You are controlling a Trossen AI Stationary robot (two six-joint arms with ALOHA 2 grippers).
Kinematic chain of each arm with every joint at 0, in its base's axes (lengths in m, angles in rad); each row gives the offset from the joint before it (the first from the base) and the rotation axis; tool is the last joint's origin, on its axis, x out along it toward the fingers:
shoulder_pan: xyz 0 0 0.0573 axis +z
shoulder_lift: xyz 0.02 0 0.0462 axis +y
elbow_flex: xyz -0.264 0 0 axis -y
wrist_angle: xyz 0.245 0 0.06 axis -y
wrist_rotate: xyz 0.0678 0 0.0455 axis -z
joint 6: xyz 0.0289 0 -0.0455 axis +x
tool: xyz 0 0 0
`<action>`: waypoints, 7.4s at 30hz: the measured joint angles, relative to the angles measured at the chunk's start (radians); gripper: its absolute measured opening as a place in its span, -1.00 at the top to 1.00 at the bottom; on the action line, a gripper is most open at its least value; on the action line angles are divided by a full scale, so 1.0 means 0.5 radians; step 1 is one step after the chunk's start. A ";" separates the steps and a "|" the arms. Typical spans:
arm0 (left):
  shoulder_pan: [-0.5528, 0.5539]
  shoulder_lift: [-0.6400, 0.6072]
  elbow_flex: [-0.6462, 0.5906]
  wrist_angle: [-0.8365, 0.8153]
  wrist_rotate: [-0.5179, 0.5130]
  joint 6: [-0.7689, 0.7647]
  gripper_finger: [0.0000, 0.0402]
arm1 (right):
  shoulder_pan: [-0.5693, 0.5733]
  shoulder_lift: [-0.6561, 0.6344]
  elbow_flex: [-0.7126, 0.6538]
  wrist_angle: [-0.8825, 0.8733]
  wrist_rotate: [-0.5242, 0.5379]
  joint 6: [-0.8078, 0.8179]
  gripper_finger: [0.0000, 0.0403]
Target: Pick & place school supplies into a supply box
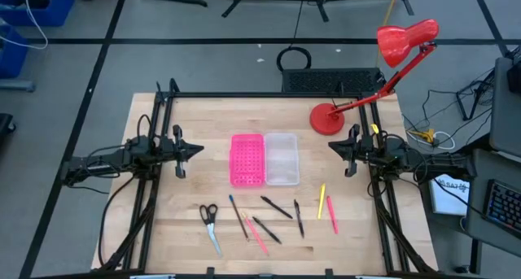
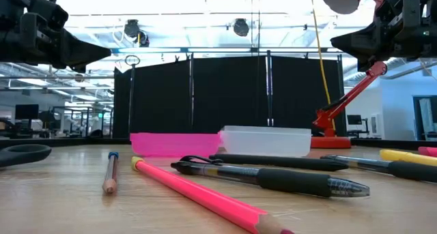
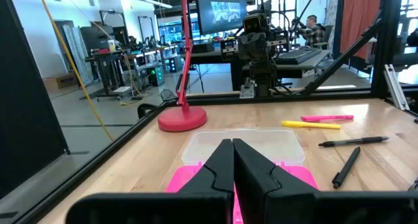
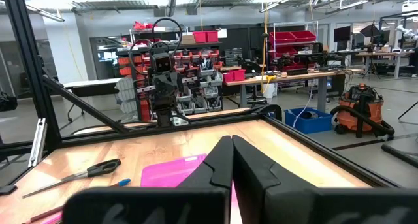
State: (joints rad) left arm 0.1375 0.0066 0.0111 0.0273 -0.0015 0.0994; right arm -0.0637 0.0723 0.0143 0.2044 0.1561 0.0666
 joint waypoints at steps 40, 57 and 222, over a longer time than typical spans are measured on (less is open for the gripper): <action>0.000 0.000 0.000 0.000 0.000 0.000 0.96 | 0.000 0.000 0.000 0.000 0.000 0.000 1.00; 0.000 0.000 0.000 0.000 0.000 0.000 0.96 | 0.000 0.000 0.000 0.000 0.000 0.000 1.00; -0.005 -0.001 0.000 0.354 -0.158 -0.157 0.96 | 1.438 2.586 1.540 -1.843 -0.050 3.480 0.88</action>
State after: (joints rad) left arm 0.1352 0.0063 0.0109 0.2042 -0.0806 0.0211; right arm 0.6552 1.3654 0.7845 -0.7172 0.1309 1.8068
